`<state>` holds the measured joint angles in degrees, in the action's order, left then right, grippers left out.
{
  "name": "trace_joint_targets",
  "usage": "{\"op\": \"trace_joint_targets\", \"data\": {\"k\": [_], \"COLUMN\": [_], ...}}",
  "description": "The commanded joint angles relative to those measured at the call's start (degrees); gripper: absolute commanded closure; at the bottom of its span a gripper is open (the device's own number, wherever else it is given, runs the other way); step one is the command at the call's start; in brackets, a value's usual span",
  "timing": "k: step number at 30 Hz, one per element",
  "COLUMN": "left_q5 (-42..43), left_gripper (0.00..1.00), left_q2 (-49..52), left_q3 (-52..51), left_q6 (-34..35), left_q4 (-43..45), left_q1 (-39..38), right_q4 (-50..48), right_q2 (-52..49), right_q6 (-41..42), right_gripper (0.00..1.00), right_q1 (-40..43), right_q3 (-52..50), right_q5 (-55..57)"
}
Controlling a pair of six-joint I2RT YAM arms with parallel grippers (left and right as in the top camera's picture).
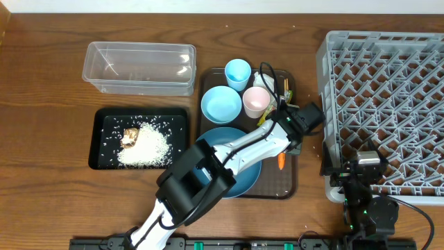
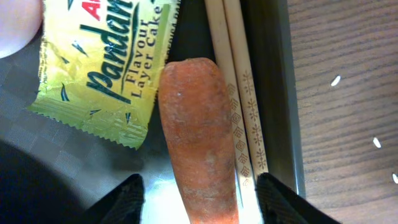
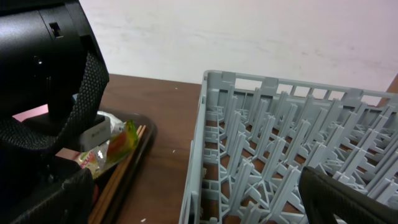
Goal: Sort waste into correct bins and load items into the dishwasher rack
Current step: 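Lower the left gripper and close it around the carrot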
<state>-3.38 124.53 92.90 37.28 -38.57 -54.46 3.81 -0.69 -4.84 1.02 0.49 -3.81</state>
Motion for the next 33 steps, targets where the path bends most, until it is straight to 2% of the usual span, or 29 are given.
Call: {"op": "trace_joint_targets", "data": {"k": [1, 7, 23, 27, 33], "left_q5": [-0.35, -0.79, -0.76, -0.76, -0.76], "left_gripper": [0.45, 0.50, 0.50, 0.56, 0.57], "left_q2": [0.76, 0.76, 1.73, 1.73, 1.73], "left_q3": [-0.07, -0.07, -0.81, -0.81, -0.81], "left_q6": [-0.52, -0.52, -0.52, -0.52, -0.52], "left_q4": [-0.33, -0.33, -0.09, -0.09, -0.09], "left_q1": [-0.57, -0.61, -0.61, -0.61, -0.61], "right_q4": [0.09, 0.09, 0.09, 0.09, 0.09], "right_q2": [0.31, 0.31, 0.31, 0.31, 0.31], "right_q6": [0.50, 0.50, 0.50, 0.50, 0.50], "right_gripper": [0.01, 0.01, 0.01, 0.01, 0.01], "right_q1": [0.46, 0.46, 0.46, 0.46, 0.46], "right_q3": [-0.20, -0.20, -0.20, -0.20, -0.20], "right_q5": [0.39, 0.39, 0.39, 0.39, 0.39]}}
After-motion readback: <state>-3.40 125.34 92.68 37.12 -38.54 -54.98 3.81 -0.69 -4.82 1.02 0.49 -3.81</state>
